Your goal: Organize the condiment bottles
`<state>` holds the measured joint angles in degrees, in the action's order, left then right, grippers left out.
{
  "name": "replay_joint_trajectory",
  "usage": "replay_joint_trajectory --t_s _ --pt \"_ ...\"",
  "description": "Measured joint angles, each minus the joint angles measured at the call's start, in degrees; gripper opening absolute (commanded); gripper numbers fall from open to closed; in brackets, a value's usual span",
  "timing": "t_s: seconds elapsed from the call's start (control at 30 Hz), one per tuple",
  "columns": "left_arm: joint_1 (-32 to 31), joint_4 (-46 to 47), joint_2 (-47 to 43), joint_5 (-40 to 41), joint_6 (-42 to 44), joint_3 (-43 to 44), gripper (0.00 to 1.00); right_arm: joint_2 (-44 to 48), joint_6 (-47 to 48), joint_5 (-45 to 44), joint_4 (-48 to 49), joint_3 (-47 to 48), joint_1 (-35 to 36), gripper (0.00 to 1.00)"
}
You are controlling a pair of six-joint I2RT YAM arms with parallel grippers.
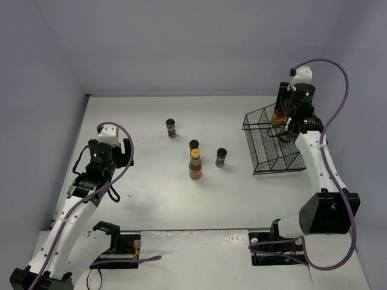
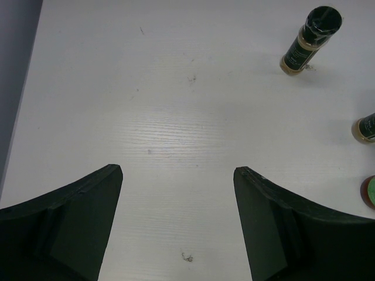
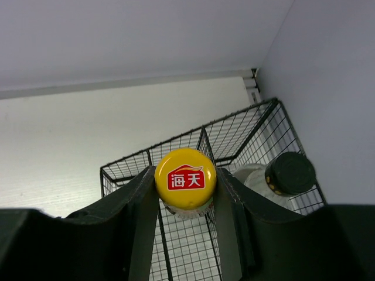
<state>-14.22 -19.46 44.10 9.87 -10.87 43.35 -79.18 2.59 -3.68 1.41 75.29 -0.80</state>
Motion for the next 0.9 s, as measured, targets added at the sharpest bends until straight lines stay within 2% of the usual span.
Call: replay_joint_trajectory --t_s 0.3,0.57,0.63,0.67,0.7,0.83,0.9 --pt "0.0 0.0 0.0 0.0 0.0 0.0 0.77 -3.4 -1.1 1.2 3.9 -7.0 -0.4 0.0" --pt "0.0 0.0 0.0 0.0 0.0 0.0 0.77 -7.3 -2.1 2.3 8.5 -9.1 -0.7 0.01" --pt "0.0 0.0 0.0 0.0 0.0 0.0 0.77 -8.7 -2.3 2.4 9.6 -9.2 -0.7 0.15" --pt "0.0 0.0 0.0 0.0 0.0 0.0 0.77 -8.7 -2.3 2.4 9.9 -9.2 -0.7 0.15" --pt "0.0 0.0 0.0 0.0 0.0 0.0 0.77 -8.8 -2.3 2.5 10.3 -9.2 -0.7 0.23" --pt "0.0 0.0 -0.1 -0.3 0.0 0.0 0.77 -8.9 -2.4 2.6 10.5 -9.2 -0.7 0.37" --pt "0.0 0.0 -0.1 -0.5 0.0 0.0 0.77 -8.9 -2.4 2.6 10.6 -9.3 -0.7 0.42"
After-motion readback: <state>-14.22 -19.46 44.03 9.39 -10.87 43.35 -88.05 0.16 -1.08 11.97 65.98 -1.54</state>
